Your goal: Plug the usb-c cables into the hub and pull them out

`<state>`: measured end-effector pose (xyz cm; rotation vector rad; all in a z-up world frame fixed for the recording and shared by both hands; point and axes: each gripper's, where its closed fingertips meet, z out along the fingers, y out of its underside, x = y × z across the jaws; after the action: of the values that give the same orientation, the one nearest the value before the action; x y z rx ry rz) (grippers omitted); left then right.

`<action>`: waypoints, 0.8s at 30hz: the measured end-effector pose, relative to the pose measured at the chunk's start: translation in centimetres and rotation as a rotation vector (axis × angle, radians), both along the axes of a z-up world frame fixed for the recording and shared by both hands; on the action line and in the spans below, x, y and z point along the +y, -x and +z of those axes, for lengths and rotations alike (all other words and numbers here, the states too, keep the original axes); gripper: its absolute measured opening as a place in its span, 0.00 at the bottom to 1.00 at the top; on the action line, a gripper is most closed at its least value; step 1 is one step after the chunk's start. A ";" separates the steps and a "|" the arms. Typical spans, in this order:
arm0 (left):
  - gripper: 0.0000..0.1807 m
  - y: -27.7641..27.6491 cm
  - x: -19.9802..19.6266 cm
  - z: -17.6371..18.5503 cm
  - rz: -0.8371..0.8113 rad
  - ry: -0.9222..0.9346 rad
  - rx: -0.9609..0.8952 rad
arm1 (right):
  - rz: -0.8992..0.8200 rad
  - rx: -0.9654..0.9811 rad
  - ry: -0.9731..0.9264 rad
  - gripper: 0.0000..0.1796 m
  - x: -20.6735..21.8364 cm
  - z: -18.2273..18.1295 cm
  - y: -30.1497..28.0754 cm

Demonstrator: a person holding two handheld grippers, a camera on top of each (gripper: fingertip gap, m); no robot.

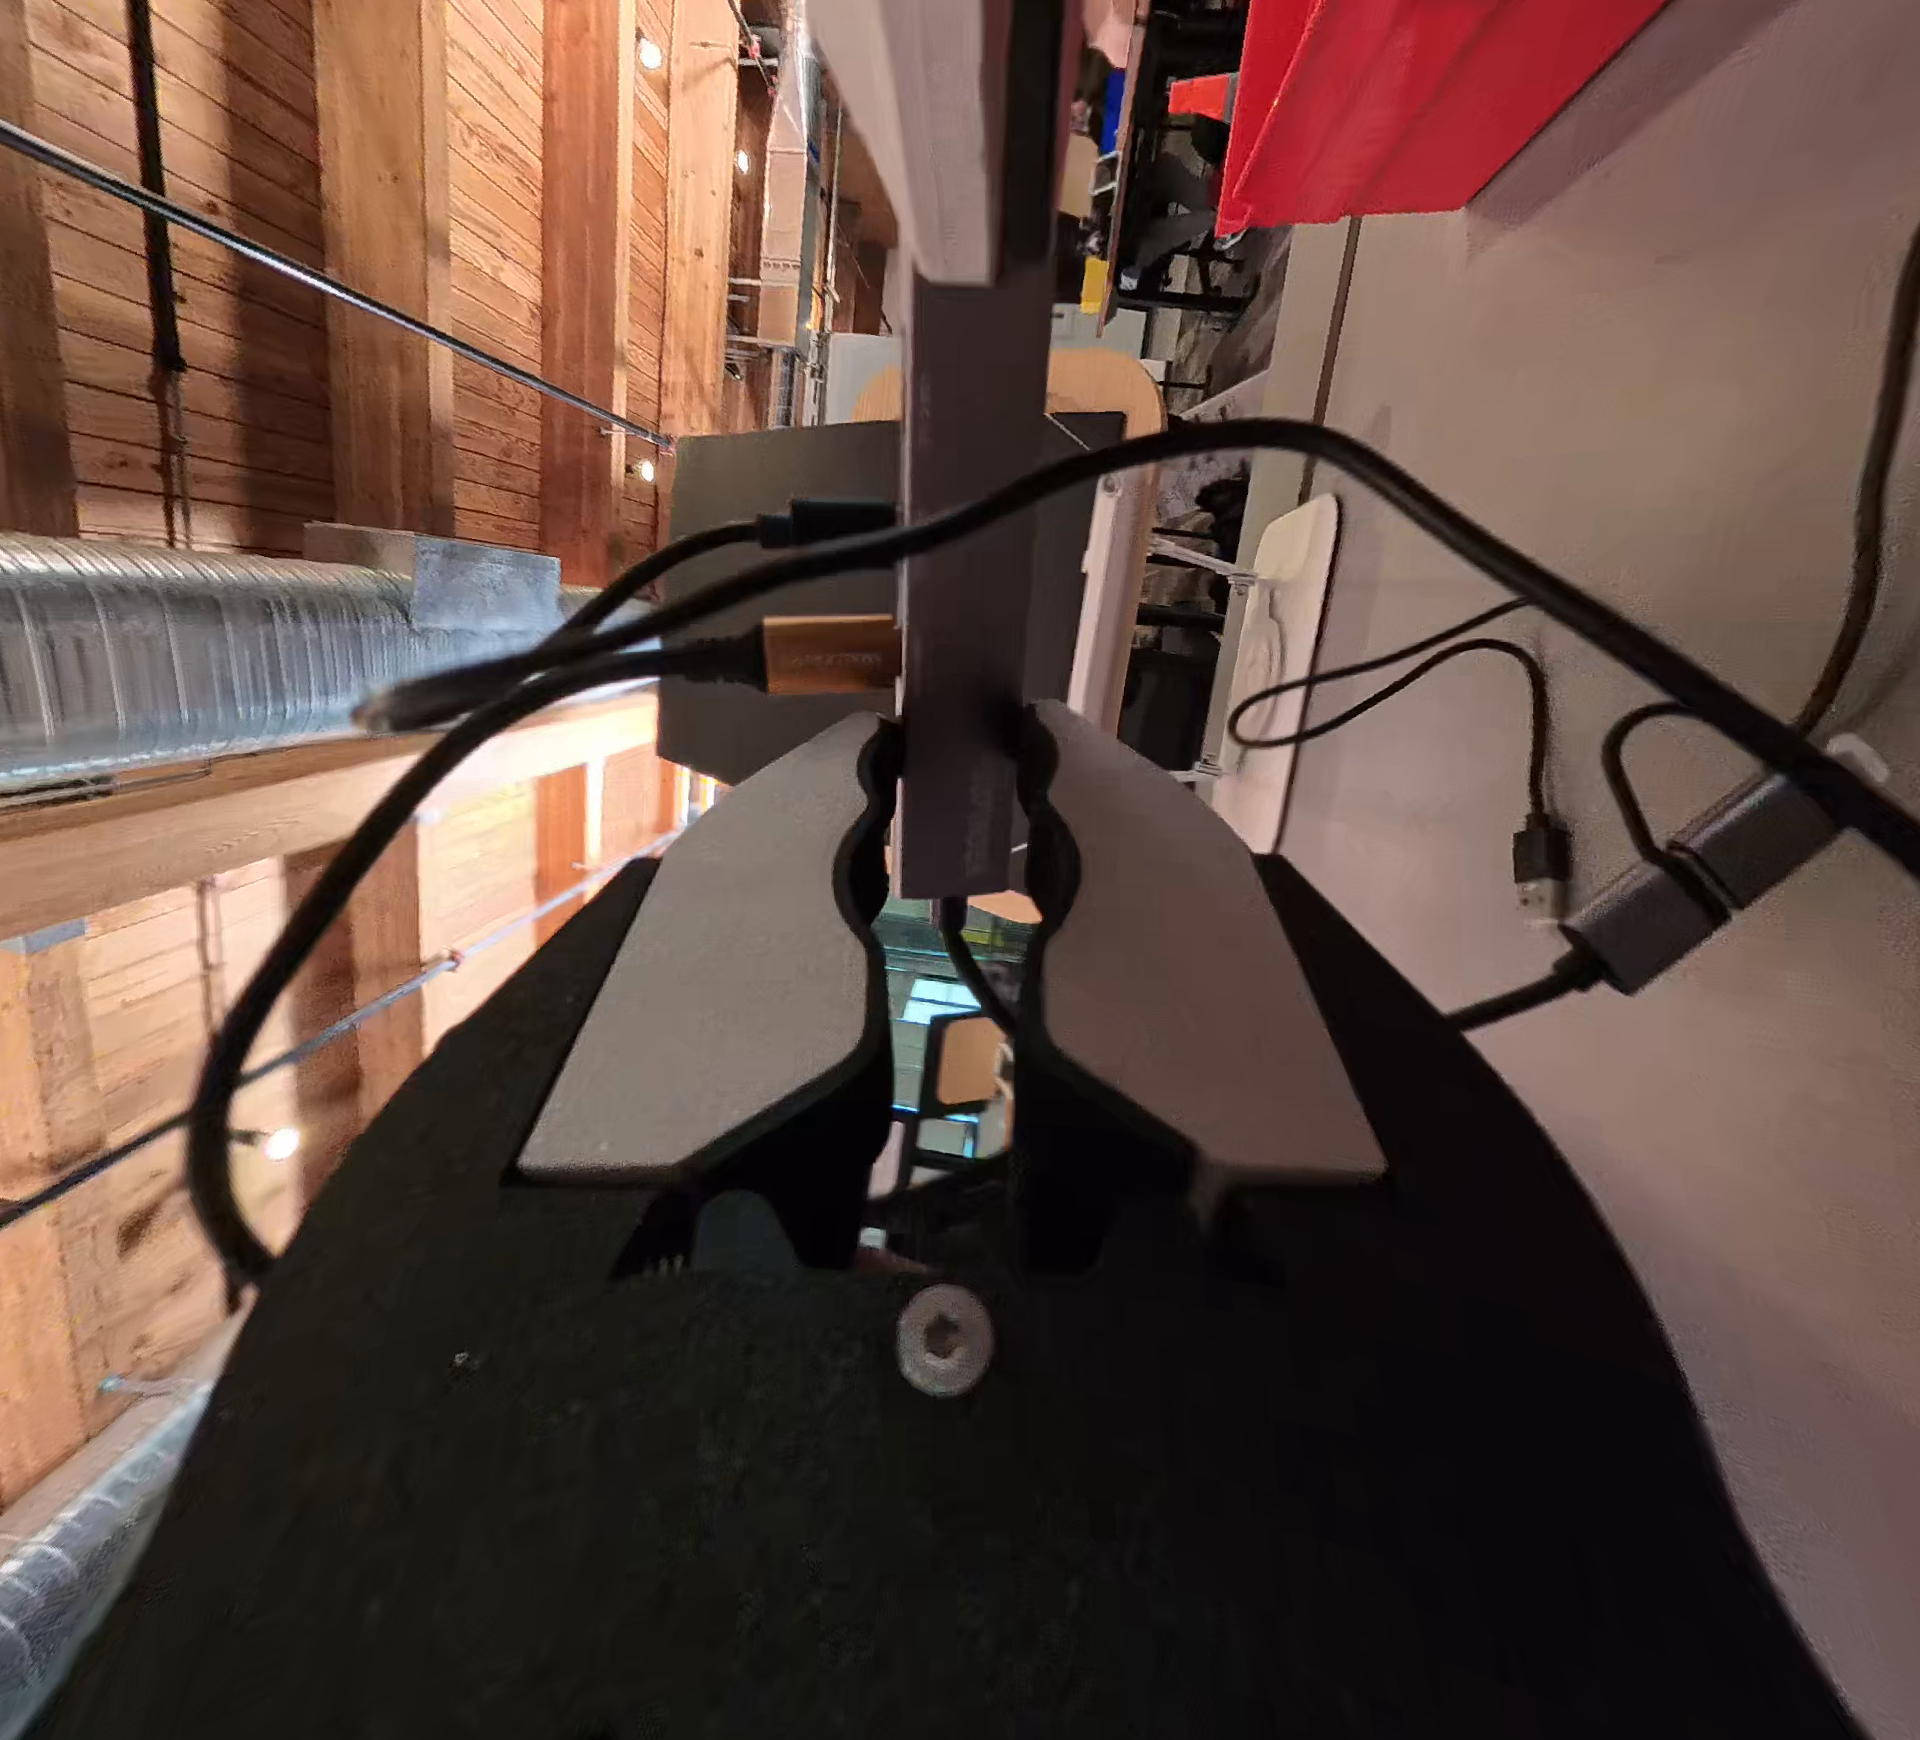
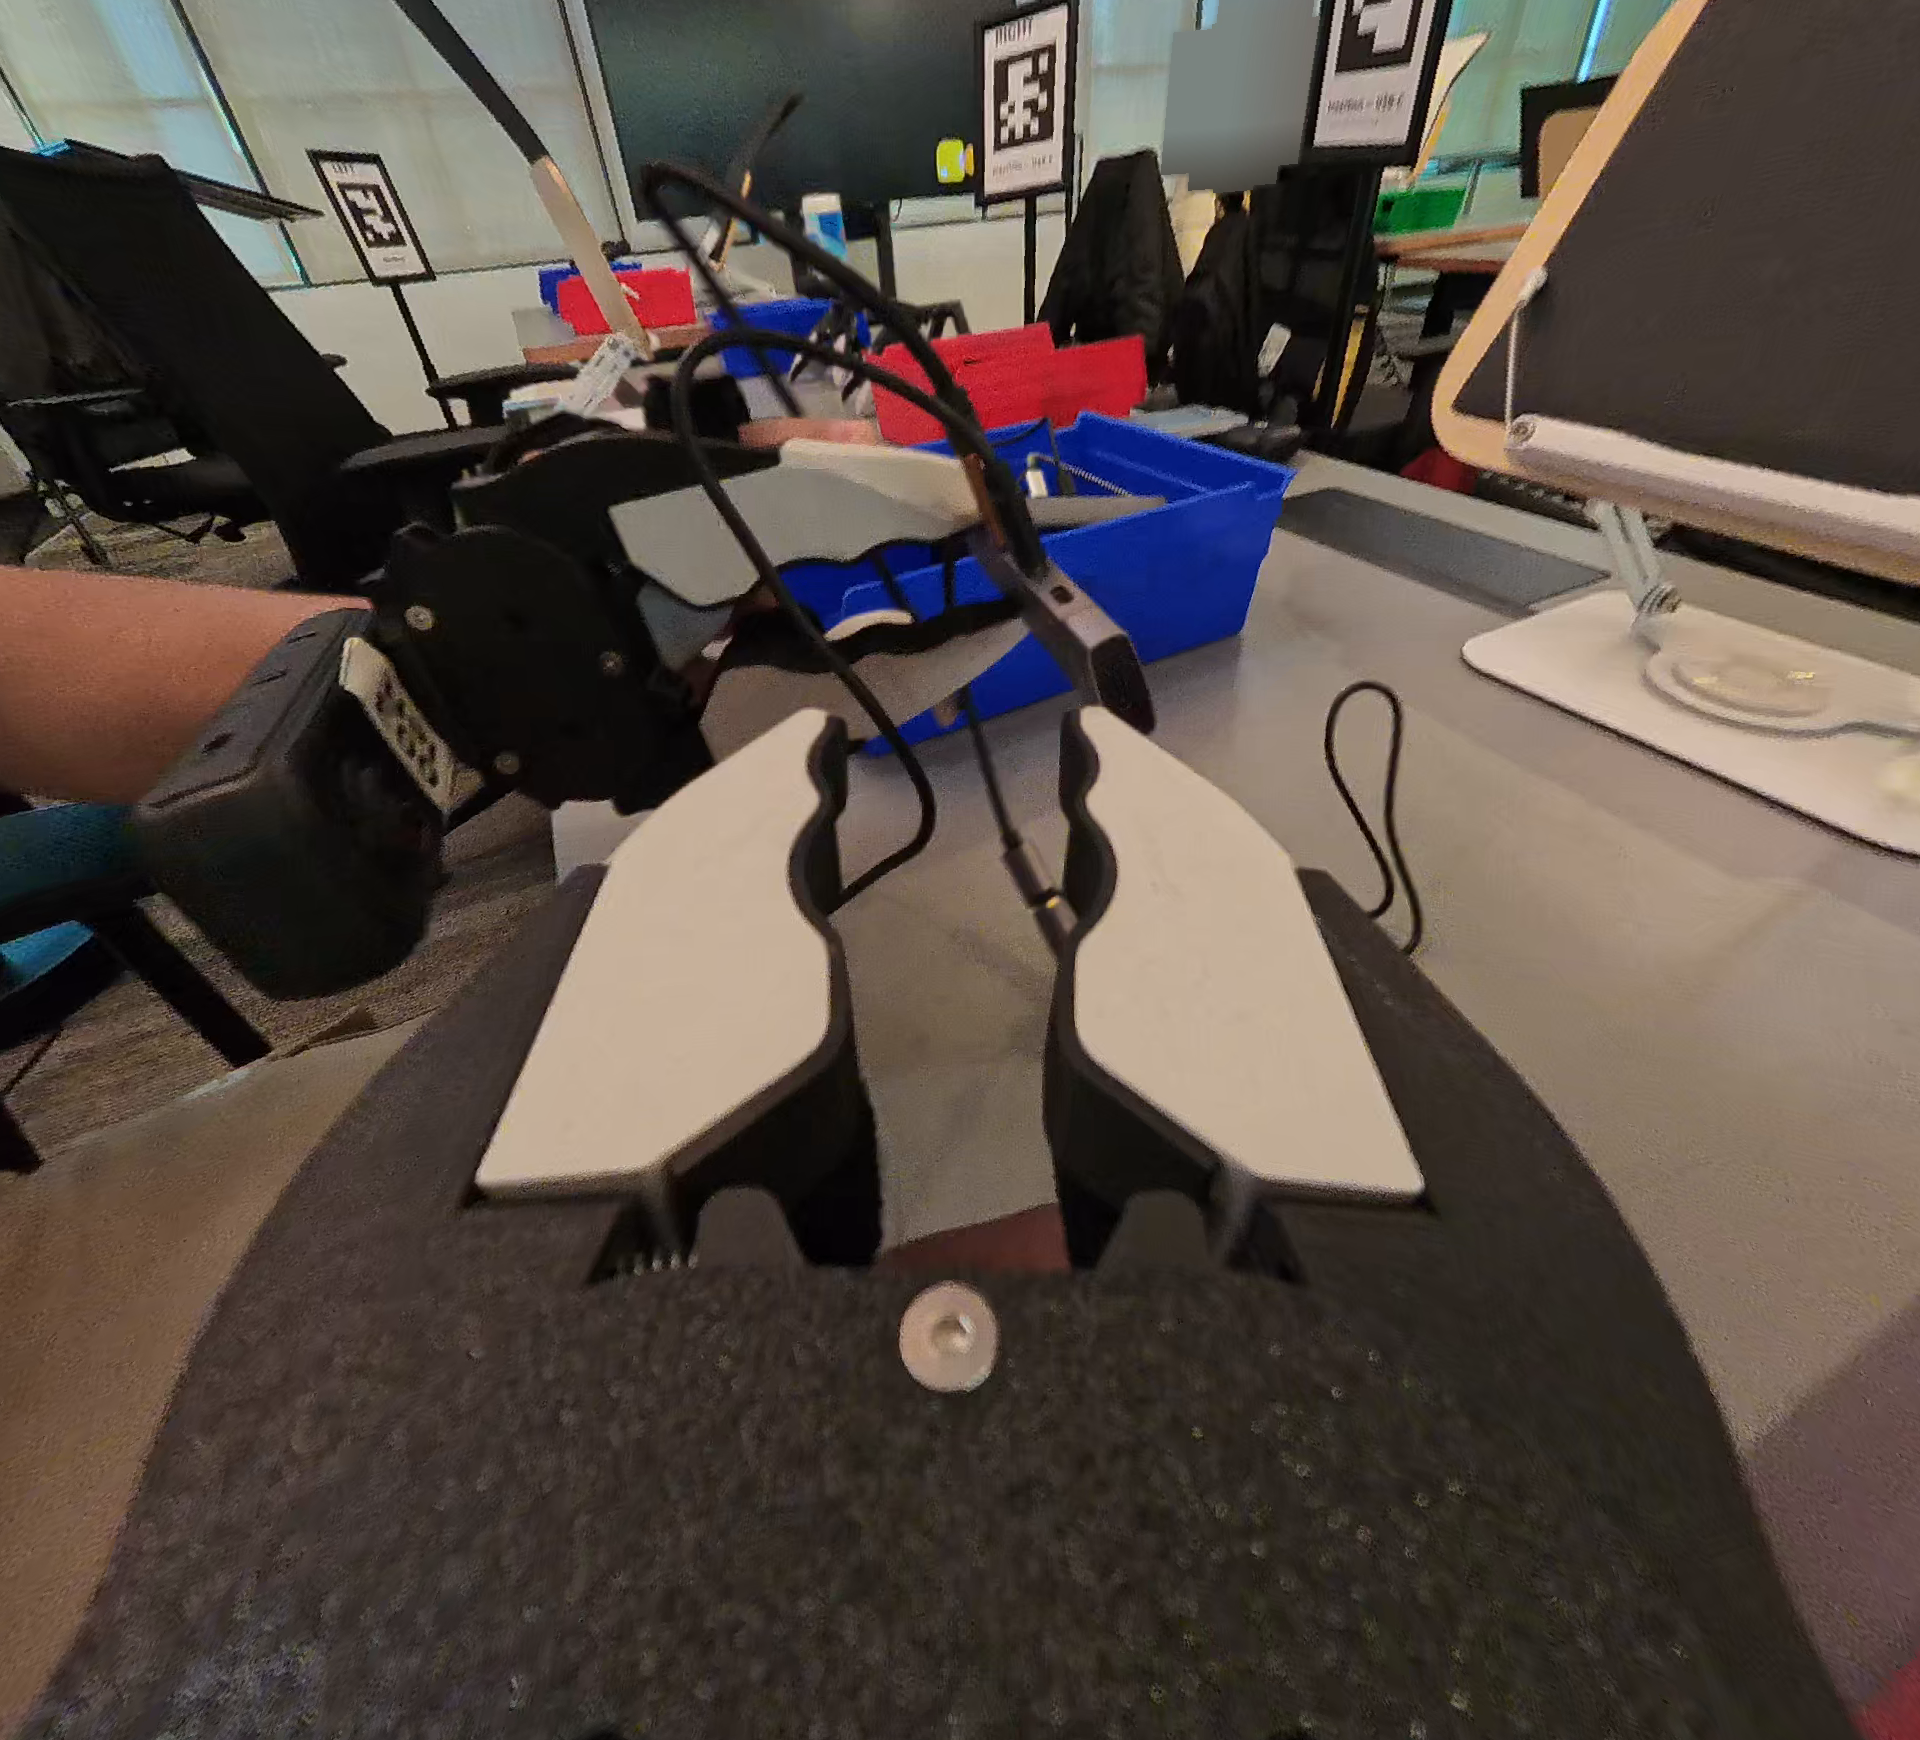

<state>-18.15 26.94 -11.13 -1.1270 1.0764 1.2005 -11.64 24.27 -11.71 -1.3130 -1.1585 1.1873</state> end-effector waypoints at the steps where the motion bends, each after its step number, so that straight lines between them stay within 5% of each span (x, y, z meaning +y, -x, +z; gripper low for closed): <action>1: 0.12 0.0 -0.1 -0.3 -0.002 0.017 -0.027 | -0.012 -0.001 -0.033 0.21 0.3 0.0 0.1; 8: 0.12 0.6 -1.0 -0.8 -0.011 0.011 -0.053 | -0.045 -0.056 -0.222 0.21 1.6 0.1 0.1; 13: 0.12 -1.4 -2.0 -0.8 -0.093 -0.040 -0.008 | 0.096 -0.168 -0.303 0.21 0.1 -1.5 2.2; 16: 0.12 -2.3 -1.8 -1.1 -0.087 -0.047 0.030 | 0.105 -0.171 -0.381 0.05 0.1 -1.8 3.1; 21: 0.09 -1.4 -1.8 -3.6 -0.069 0.126 -0.043 | 0.037 -0.211 -0.428 0.05 1.7 -3.7 3.2; 24: 0.13 0.4 -4.4 -6.3 -0.011 0.258 -0.254 | -0.091 -0.202 -0.470 0.05 4.2 -4.2 3.3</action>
<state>-18.60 22.54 -17.47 -1.4281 1.0574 0.8970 -14.93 28.44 -15.90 -1.1221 -1.4041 0.6694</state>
